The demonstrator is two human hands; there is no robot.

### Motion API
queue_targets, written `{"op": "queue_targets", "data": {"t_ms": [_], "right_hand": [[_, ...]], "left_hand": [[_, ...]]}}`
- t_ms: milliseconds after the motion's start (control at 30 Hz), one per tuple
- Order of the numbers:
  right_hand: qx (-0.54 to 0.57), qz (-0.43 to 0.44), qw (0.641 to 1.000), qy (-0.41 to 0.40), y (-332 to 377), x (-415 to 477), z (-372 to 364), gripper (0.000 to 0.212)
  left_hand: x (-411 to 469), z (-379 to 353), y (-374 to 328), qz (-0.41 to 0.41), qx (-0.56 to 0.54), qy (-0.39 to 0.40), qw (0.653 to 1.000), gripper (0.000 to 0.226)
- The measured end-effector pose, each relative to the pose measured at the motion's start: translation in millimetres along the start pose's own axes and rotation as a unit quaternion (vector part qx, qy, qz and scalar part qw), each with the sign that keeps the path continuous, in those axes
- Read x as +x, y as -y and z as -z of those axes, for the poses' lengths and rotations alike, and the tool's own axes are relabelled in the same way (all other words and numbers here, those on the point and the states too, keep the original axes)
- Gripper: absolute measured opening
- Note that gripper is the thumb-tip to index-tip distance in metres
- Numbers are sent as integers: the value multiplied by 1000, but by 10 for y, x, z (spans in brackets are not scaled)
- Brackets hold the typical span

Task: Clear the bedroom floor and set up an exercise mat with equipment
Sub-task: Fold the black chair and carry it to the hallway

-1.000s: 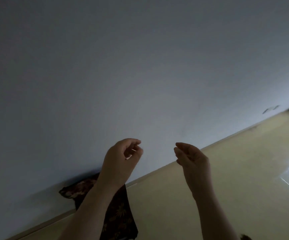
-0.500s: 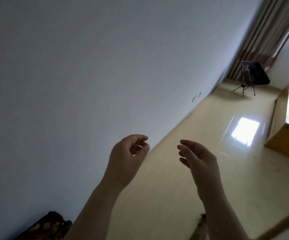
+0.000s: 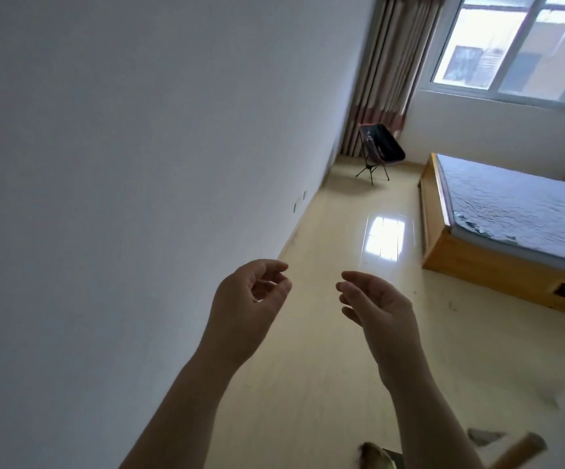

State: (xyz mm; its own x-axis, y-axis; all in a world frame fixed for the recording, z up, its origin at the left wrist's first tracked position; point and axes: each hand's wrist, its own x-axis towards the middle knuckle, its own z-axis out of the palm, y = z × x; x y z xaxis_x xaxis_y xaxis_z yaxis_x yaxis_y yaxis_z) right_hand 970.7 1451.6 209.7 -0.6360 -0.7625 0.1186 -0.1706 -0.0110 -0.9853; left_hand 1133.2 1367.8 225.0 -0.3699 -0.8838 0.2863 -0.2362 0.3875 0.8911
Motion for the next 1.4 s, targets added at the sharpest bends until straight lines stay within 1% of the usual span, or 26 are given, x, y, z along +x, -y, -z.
{"op": "queue_targets", "data": {"t_ms": [100, 233, 433, 700, 867, 1033, 1200, 1400], "right_hand": [[-8, -3, 1000, -25, -15, 286, -34, 24], [1, -6, 998, -69, -75, 765, 7, 22], [15, 5, 995, -100, -198, 1755, 138, 18], [16, 22, 993, -116, -264, 3171, 455, 20], [7, 13, 992, -123, -410, 3916, 550, 21], [7, 9, 989, -146, -583, 4841, 565, 15], [-10, 10, 989, -145, -641, 5844, 464, 14], [-25, 3, 987, -156, -700, 6878, 406, 14]], "left_hand": [[366, -120, 57, -6, -14, 22, 1000, 19], [870, -365, 170, 2, -29, 62, 998, 21], [1860, -866, 241, -24, -29, 69, 997, 20], [3167, -1654, 139, -55, -22, 80, 995, 22], [3854, -2092, 217, -59, -22, 103, 993, 23], [4756, -2507, 445, -63, -31, 117, 991, 23], [5779, -2787, 655, -66, -48, 115, 990, 23], [6836, -3239, 712, -73, -62, 147, 984, 22]]}}
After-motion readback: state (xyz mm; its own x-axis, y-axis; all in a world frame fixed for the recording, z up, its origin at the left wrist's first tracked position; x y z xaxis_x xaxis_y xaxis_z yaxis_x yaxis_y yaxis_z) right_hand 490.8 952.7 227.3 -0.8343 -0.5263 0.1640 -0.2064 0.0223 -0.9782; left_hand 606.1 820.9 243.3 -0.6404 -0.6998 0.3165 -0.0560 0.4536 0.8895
